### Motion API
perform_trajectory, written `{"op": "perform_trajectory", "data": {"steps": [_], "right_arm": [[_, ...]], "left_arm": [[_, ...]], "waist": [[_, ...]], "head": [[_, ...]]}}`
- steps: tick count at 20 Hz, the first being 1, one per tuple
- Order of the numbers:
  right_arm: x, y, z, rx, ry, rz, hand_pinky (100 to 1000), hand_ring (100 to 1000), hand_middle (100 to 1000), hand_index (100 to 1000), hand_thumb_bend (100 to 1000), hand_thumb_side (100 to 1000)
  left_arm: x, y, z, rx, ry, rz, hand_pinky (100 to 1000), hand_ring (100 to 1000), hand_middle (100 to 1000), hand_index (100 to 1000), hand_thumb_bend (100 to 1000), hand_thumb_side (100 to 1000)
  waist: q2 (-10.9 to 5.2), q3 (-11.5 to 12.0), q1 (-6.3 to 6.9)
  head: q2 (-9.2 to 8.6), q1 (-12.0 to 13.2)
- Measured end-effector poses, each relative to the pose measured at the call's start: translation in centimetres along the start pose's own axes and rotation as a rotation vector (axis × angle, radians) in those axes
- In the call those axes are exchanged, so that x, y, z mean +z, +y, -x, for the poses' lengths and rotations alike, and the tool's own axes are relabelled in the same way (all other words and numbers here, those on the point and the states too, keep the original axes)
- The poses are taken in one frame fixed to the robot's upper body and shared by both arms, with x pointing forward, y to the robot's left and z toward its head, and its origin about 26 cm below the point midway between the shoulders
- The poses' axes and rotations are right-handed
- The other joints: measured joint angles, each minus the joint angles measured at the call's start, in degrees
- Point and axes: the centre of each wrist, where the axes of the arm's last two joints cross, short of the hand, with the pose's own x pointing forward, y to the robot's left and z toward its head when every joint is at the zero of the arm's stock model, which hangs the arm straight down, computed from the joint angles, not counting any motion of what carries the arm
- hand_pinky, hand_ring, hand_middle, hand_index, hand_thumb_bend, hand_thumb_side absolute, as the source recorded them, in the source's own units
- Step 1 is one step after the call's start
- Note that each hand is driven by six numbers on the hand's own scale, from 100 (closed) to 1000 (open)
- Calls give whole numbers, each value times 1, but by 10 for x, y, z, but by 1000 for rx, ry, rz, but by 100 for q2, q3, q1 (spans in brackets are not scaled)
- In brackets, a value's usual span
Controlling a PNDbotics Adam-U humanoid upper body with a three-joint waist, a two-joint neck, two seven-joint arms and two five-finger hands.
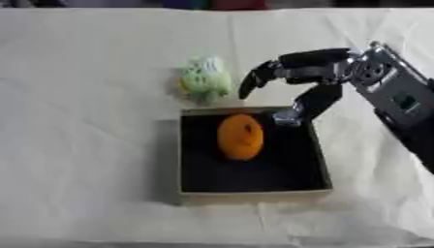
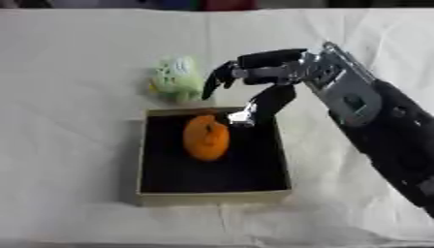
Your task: Pick up objects on the table and place them in the box.
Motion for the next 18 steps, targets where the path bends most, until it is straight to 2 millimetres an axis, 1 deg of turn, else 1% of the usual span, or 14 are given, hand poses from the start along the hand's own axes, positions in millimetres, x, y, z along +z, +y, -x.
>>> {"op": "perform_trajectory", "data": {"steps": [2, 4, 6, 9, 14, 18], "right_arm": [[8, -8, 0, 20, -2, 47, 848, 917, 842, 864, 174, 681], [16, -16, -2, 47, -11, 94, 849, 917, 841, 865, 142, 701], [27, -25, -4, 70, -19, 146, 849, 915, 840, 867, 100, 738], [48, -36, -7, 98, -14, 218, 849, 910, 836, 867, 100, 816], [83, -50, -18, 136, 20, 357, 848, 902, 824, 856, 100, 855], [109, -55, -25, 150, 54, 487, 846, 899, 820, 851, 100, 865]], "left_arm": [[0, 0, 0, 0, 0, 0, 815, 588, 719, 867, 100, 881], [0, 0, 0, 0, 0, 1, 815, 588, 719, 867, 100, 883], [0, 0, 0, -1, 0, 3, 815, 589, 720, 867, 100, 883], [-3, 1, -1, -26, -14, 26, 813, 593, 722, 865, 100, 889], [-23, 2, -10, -108, -78, 100, 806, 605, 724, 865, 100, 882], [-47, -1, -21, -205, -137, 192, 799, 628, 726, 864, 100, 861]], "waist": [[-4, -10, 0], [-4, -19, 2], [-4, -41, 11], [-1, -100, 52], [14, -163, 90], [15, -203, 113]], "head": [[0, 12], [0, 24], [0, 40], [1, 74], [1, 143], [1, 196]]}}
